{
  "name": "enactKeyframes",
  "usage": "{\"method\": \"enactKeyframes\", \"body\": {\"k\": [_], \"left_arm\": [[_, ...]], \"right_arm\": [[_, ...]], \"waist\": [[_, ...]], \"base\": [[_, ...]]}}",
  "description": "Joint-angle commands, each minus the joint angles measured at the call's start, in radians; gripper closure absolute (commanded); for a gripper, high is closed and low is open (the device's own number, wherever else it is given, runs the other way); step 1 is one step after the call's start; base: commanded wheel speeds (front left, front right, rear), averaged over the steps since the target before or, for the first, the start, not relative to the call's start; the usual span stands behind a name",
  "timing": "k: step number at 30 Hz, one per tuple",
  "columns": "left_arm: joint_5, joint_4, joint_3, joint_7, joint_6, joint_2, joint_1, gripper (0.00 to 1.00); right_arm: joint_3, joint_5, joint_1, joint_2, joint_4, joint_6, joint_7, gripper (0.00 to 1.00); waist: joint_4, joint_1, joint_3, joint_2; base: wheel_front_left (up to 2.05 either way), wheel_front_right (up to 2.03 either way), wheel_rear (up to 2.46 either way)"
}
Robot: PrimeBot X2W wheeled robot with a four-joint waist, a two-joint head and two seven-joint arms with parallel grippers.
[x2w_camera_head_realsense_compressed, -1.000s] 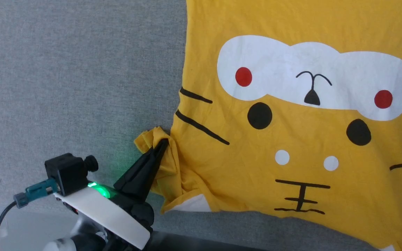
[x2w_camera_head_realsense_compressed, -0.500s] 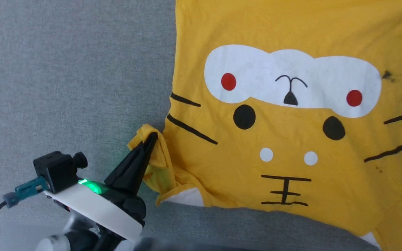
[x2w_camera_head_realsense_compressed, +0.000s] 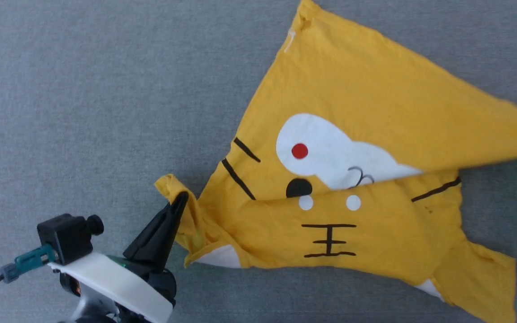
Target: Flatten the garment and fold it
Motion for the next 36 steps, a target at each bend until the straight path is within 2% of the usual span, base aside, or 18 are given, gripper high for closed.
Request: {"method": "enactKeyframes", "body": {"k": [1,6,12,18,23,24,25,28,33,34,36], "left_arm": [[-0.001,-0.004,0.005,0.001,0.007,0.006,0.014,1.0],[-0.001,-0.012,0.006,0.009,0.014,0.011,0.032,1.0],[-0.004,-0.014,0.007,0.017,0.022,0.017,0.052,1.0],[-0.007,-0.008,0.009,0.019,0.033,0.016,0.072,1.0],[-0.009,0.004,-0.002,0.019,0.033,0.012,0.081,1.0],[-0.01,0.005,-0.004,0.019,0.033,0.011,0.082,1.0],[-0.01,0.006,-0.006,0.02,0.033,0.011,0.083,1.0],[-0.012,0.005,-0.011,0.018,0.033,0.008,0.088,1.0],[-0.009,-0.006,-0.02,0.008,0.027,0.003,0.086,1.0],[-0.009,-0.006,-0.02,0.008,0.027,0.003,0.086,1.0],[-0.005,-0.01,-0.027,0.005,0.023,0.002,0.078,1.0]], "right_arm": [[-0.019,0.02,0.057,0.027,-0.024,-0.001,-0.003,1.0],[-0.065,0.088,0.221,0.089,-0.069,-0.001,-0.014,1.0],[-0.05,0.124,0.352,0.107,-0.013,-0.001,-0.076,1.0],[0.035,0.12,0.351,0.108,0.124,-0.001,-0.186,1.0],[0.066,0.091,0.308,0.108,0.246,-0.001,-0.282,0.99],[0.069,0.082,0.303,0.108,0.256,-0.001,-0.295,0.43],[0.067,0.08,0.299,0.108,0.262,-0.001,-0.301,0.0],[0.066,0.081,0.308,0.097,0.222,-0.001,-0.275,0.0],[0.046,0.082,0.336,0.025,0.006,-0.001,-0.208,0.0],[0.046,0.082,0.336,0.025,0.006,-0.001,-0.208,0.0],[0.049,0.075,0.315,-0.001,-0.083,-0.001,-0.178,0.0]], "waist": [[-0.057,0.0002,-0.059,0.0],[-0.071,0.0002,-0.079,0.0],[-0.078,0.0002,-0.106,0.0],[-0.09,0.0002,-0.15,0.0],[-0.097,0.0002,-0.191,0.0],[-0.097,0.0002,-0.197,0.0],[-0.097,0.0002,-0.202,0.0],[-0.095,0.0002,-0.212,0.0],[-0.08,0.0002,-0.207,0.0],[-0.08,0.0002,-0.207,0.0],[-0.07,0.0002,-0.192,0.0]], "base": [[0.0,0.0,0.0],[0.0,0.0,0.0],[0.0,0.0,0.0],[0.0,0.0,0.0],[0.0,0.0,0.0],[0.0,0.0,0.0],[0.0,0.0,0.0],[0.0,0.0,0.0],[0.0,0.0,0.0],[0.0,0.0,0.0],[0.0,0.0,0.0]]}}
